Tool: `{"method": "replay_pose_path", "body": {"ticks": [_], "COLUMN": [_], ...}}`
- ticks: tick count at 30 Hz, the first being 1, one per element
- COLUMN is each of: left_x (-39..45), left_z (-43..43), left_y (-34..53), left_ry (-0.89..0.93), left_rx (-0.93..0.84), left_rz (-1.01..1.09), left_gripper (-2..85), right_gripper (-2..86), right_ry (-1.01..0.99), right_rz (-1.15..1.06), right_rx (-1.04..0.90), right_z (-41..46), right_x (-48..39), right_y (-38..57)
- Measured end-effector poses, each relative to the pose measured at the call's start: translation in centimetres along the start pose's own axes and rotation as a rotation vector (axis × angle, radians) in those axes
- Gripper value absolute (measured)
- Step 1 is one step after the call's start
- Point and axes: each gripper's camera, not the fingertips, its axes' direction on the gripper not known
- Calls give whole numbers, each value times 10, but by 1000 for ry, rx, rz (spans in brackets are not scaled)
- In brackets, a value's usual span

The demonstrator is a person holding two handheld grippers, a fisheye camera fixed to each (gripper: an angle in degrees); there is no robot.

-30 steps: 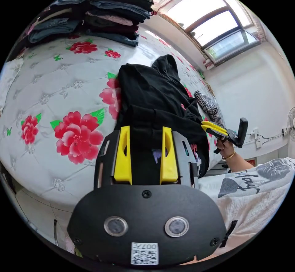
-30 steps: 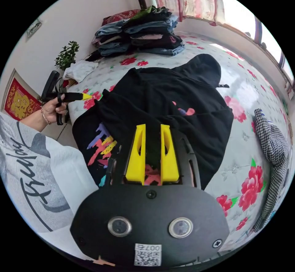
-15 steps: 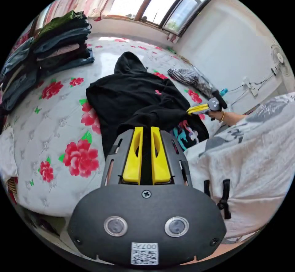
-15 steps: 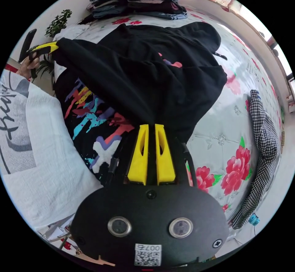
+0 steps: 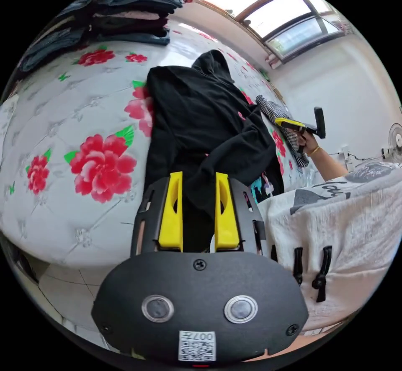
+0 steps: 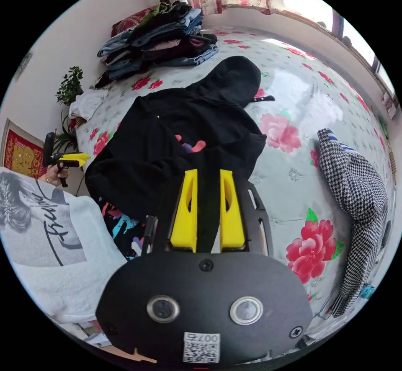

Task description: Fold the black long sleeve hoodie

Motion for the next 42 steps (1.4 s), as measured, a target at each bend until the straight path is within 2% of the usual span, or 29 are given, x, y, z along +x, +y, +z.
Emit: {"method": "replay_pose_path", "body": {"ticks": [1,4,6,7,8,11,13,15,19,21,22,24,27,32,37,42], "left_x": [2,11,19,19,21,15,-2,-16,-15,-13,-14,-27,-45,-72,-89,-107], "left_z": [10,73,69,65,51,10,7,13,-5,-6,-2,13,19,28,55,116], "left_y": [-10,-40,-43,-42,-34,-5,10,22,11,-3,-7,-29,-79,-190,-302,-388], "left_ry": [11,-77,-131,-128,-132,-69,21,-11,-99,-76,-69,-21,30,-13,67,186], "left_rx": [-35,-297,-311,-316,-282,-130,-108,-123,-40,-7,-12,-22,38,104,128,96], "left_rz": [23,100,116,106,90,19,-92,-155,-112,-47,-36,-30,-9,14,76,106], "left_gripper": [112,81,47,45,43,46,51,57,63,63,63,66,74,88,121,153], "right_gripper": [51,39,24,12,10,1,0,0,6,14,20,30,47,74,92,84], "right_ry": [20,79,123,215,235,71,22,42,52,37,14,-11,-35,-114,-117,-100], "right_rz": [45,145,219,272,285,394,409,413,333,293,277,259,258,241,289,321], "right_rx": [-11,-79,-149,-137,-115,7,3,4,186,186,118,12,90,166,121,44], "right_z": [8,44,69,73,71,60,69,69,21,17,27,41,25,17,56,100], "right_x": [12,37,51,59,62,88,94,92,66,58,58,64,84,130,186,222], "right_y": [-12,-31,-34,-32,-31,-18,-4,6,40,54,59,58,36,-51,-146,-189]}}
